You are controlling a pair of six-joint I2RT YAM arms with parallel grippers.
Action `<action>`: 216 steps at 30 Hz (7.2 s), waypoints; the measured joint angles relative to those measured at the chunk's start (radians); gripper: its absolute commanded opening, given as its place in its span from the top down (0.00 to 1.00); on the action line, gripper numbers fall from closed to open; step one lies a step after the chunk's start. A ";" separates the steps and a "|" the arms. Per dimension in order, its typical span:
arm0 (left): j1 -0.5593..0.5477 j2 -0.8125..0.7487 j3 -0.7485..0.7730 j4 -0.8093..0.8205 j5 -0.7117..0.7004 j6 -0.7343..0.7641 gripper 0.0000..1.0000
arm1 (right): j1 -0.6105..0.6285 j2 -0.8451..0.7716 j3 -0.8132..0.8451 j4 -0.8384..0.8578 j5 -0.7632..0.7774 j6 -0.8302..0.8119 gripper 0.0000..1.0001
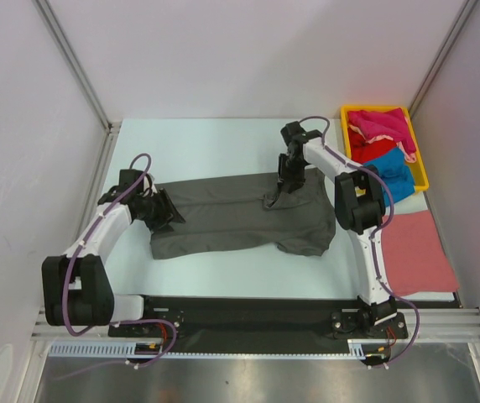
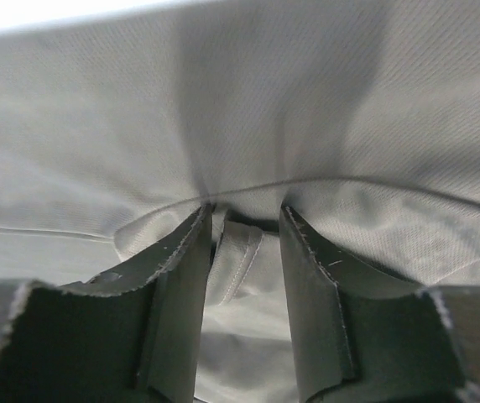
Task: Fold and stack the t-shirts
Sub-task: Fold the tshirt
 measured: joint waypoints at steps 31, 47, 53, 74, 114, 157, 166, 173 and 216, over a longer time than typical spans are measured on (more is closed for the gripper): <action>0.000 0.021 0.000 0.023 0.007 0.016 0.46 | 0.014 -0.261 -0.360 0.010 0.001 0.003 0.86; 0.000 0.021 0.000 0.024 0.018 0.010 0.45 | -0.175 -0.333 -0.532 0.416 -0.524 0.130 0.96; 0.000 0.012 -0.001 0.021 0.028 0.007 0.45 | -0.170 -0.177 -0.608 0.760 -0.723 0.331 0.99; 0.010 -0.026 -0.006 0.007 0.037 0.003 0.41 | -0.119 -0.108 -0.540 0.668 -0.749 0.201 0.86; 0.184 -0.157 -0.158 0.002 0.012 -0.074 0.48 | -0.333 -1.289 -1.485 0.410 -0.437 0.188 0.45; 0.245 -0.060 -0.285 -0.002 -0.223 -0.258 1.00 | -0.333 -1.105 -1.366 0.443 -0.482 0.135 1.00; 0.280 -0.207 -0.332 -0.101 -0.234 -0.307 1.00 | -0.334 -1.098 -1.218 0.233 -0.416 0.095 1.00; 0.286 -0.220 -0.375 -0.163 -0.230 -0.372 1.00 | -0.338 -1.073 -1.186 0.150 -0.396 0.078 1.00; 0.217 0.374 0.269 -0.197 -0.244 -0.273 0.87 | -0.338 -0.401 -0.544 0.159 -0.392 -0.020 1.00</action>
